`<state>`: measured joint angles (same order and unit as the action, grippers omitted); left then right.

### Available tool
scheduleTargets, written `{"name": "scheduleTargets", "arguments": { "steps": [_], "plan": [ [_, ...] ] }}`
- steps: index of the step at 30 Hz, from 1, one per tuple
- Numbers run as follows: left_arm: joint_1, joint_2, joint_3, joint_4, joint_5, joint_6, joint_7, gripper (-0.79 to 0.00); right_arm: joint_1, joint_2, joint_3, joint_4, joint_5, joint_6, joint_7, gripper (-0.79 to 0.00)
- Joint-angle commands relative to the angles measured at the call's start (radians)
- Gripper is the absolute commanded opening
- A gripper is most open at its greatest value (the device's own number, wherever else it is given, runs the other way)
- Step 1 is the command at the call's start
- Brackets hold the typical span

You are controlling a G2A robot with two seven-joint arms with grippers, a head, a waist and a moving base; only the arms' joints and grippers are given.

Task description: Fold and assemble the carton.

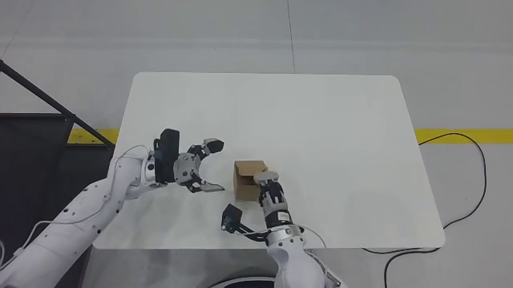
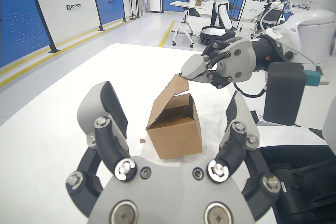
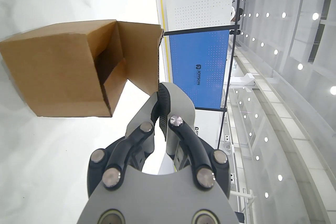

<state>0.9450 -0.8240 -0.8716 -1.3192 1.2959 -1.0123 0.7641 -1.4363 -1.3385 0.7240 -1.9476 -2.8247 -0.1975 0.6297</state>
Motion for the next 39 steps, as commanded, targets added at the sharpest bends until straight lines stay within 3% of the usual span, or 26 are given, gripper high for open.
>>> {"name": "scheduleTargets", "arguments": {
  "steps": [1, 12, 23, 27, 39],
  "plan": [
    [-0.003, 0.002, -0.002, -0.001, -0.008, 0.000, -0.014, 0.000, -0.004, -0.003, -0.003, 0.009, -0.008, 0.006, -0.001, -0.785],
    [0.014, -0.009, -0.030, -0.027, -0.081, 0.055, -0.177, 0.000, -0.036, -0.010, 0.014, 0.027, -0.029, 0.057, -0.048, -0.785],
    [0.018, -0.022, -0.053, -0.035, -0.173, 0.043, -0.291, 0.000, -0.091, 0.003, 0.095, -0.002, 0.027, 0.060, -0.187, -0.785],
    [0.019, -0.027, -0.057, -0.043, -0.185, 0.039, -0.318, 0.000, -0.121, 0.010, 0.128, -0.016, 0.042, 0.066, -0.226, -0.640],
    [0.013, -0.045, -0.066, -0.049, -0.211, 0.028, -0.383, 0.000, -0.187, 0.026, 0.195, -0.035, 0.080, 0.088, -0.348, -0.468]
  ]
}}
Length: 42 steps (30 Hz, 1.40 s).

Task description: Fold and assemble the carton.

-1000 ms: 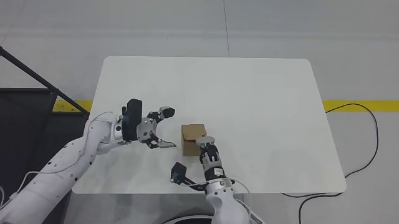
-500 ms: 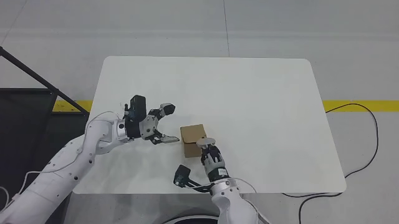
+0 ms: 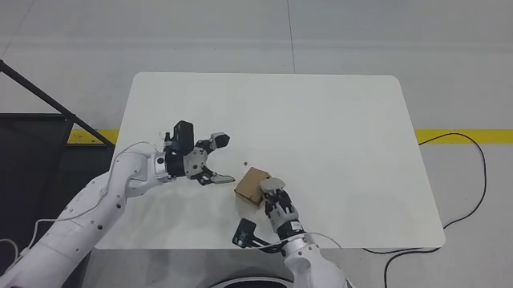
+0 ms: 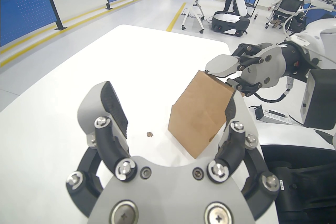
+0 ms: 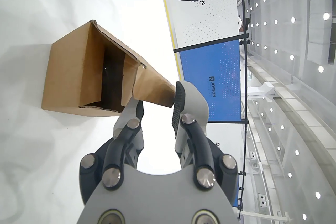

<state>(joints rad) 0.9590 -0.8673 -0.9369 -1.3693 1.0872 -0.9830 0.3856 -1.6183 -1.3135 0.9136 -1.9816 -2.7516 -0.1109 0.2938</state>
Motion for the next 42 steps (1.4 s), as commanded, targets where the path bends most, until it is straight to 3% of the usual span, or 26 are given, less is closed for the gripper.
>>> {"name": "scheduleTargets", "arguments": {
  "steps": [1, 11, 14, 17, 18, 28, 42],
  "plan": [
    [-0.002, -0.003, -0.001, 0.003, -0.006, -0.001, -0.009, 0.000, -0.009, 0.002, 0.011, -0.003, 0.018, 0.002, -0.027, -0.459],
    [-0.014, -0.025, 0.015, 0.017, -0.019, 0.027, -0.090, 0.000, -0.052, 0.029, 0.172, -0.030, 0.311, -0.054, -0.331, -0.394],
    [-0.020, -0.033, 0.026, 0.020, -0.021, 0.047, -0.130, 0.000, -0.069, 0.039, 0.225, -0.039, 0.381, -0.103, -0.396, -0.203],
    [-0.029, -0.042, 0.039, 0.020, -0.021, 0.061, -0.168, 0.000, -0.083, 0.046, 0.269, -0.040, 0.468, -0.154, -0.437, -0.117],
    [-0.032, -0.045, 0.044, 0.019, -0.021, 0.067, -0.179, 0.000, -0.085, 0.048, 0.282, -0.040, 0.497, -0.173, -0.445, 0.000],
    [-0.044, -0.065, 0.057, 0.020, -0.024, 0.072, -0.214, 0.000, -0.029, 0.046, 0.351, 0.058, 0.814, -0.283, -0.365, 0.000],
    [-0.029, -0.075, 0.033, 0.009, -0.001, 0.064, -0.219, 0.000, 0.093, 0.030, 0.294, 0.136, 0.928, -0.240, -0.197, 0.000]
  ]
}}
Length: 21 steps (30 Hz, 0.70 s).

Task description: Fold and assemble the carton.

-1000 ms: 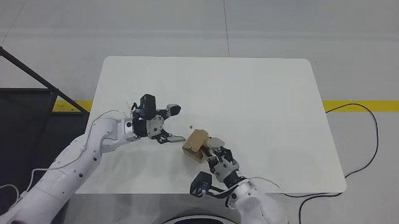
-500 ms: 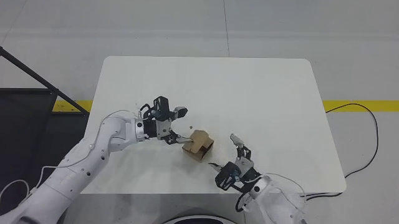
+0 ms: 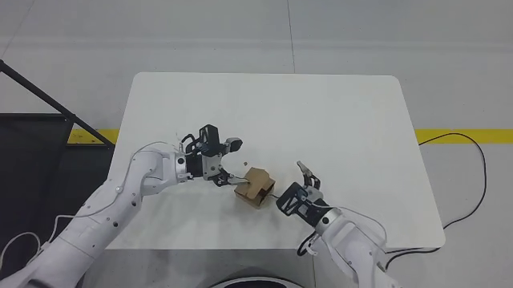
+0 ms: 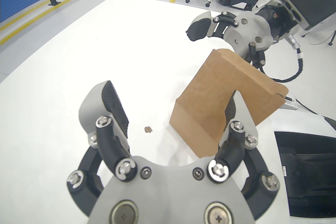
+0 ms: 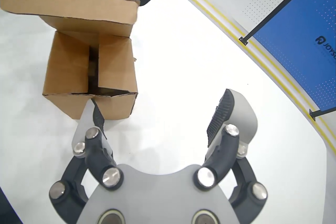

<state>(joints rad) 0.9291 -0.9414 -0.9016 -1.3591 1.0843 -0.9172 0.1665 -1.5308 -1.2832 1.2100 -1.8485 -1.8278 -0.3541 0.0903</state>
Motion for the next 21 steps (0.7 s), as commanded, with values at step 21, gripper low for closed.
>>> {"name": "scheduleTargets", "arguments": {
  "steps": [21],
  "plan": [
    [0.020, -0.014, -0.028, -0.014, 0.020, -0.014, -0.020, 0.000, 0.079, -0.002, 0.002, 0.029, 0.105, 0.004, 0.064, 0.000]
  ]
}}
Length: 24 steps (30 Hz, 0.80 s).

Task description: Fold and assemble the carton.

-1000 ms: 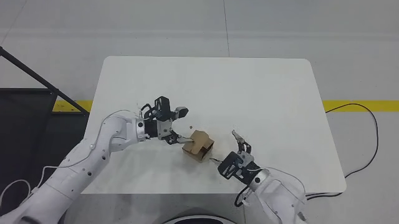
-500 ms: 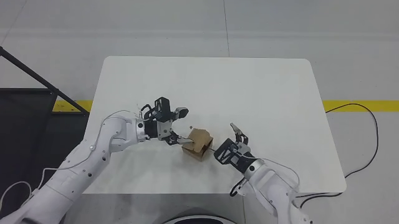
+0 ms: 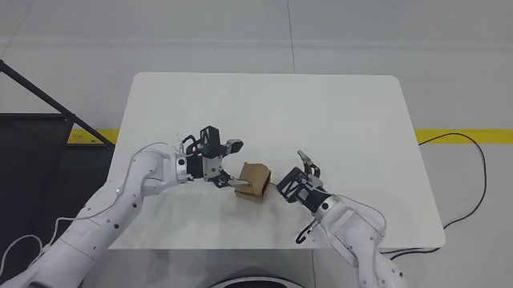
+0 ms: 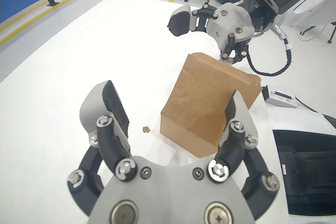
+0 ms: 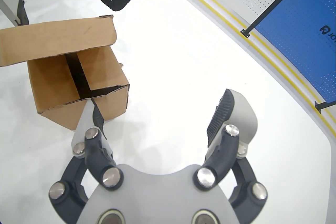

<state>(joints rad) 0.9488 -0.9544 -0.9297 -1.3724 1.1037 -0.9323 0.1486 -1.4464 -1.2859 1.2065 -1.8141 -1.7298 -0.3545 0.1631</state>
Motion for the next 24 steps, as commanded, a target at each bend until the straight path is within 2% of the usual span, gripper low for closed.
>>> {"name": "scheduleTargets", "arguments": {
  "steps": [1, 6, 11, 24],
  "plan": [
    [0.001, -0.002, 0.000, -0.002, 0.000, 0.002, -0.004, 0.000, -0.014, 0.002, 0.013, -0.016, 0.012, 0.008, -0.022, 0.000],
    [0.000, -0.008, 0.001, -0.004, 0.000, 0.005, -0.016, 0.000, -0.087, 0.013, 0.061, -0.109, 0.009, 0.021, -0.069, 0.000],
    [-0.003, -0.014, 0.002, 0.000, -0.004, 0.014, -0.032, 0.000, -0.139, 0.021, 0.071, -0.200, -0.020, 0.011, -0.066, 0.000],
    [-0.015, -0.030, 0.011, 0.012, -0.010, 0.010, -0.062, 0.000, -0.067, 0.017, 0.018, -0.177, 0.005, -0.015, 0.061, 0.000]
  ]
}}
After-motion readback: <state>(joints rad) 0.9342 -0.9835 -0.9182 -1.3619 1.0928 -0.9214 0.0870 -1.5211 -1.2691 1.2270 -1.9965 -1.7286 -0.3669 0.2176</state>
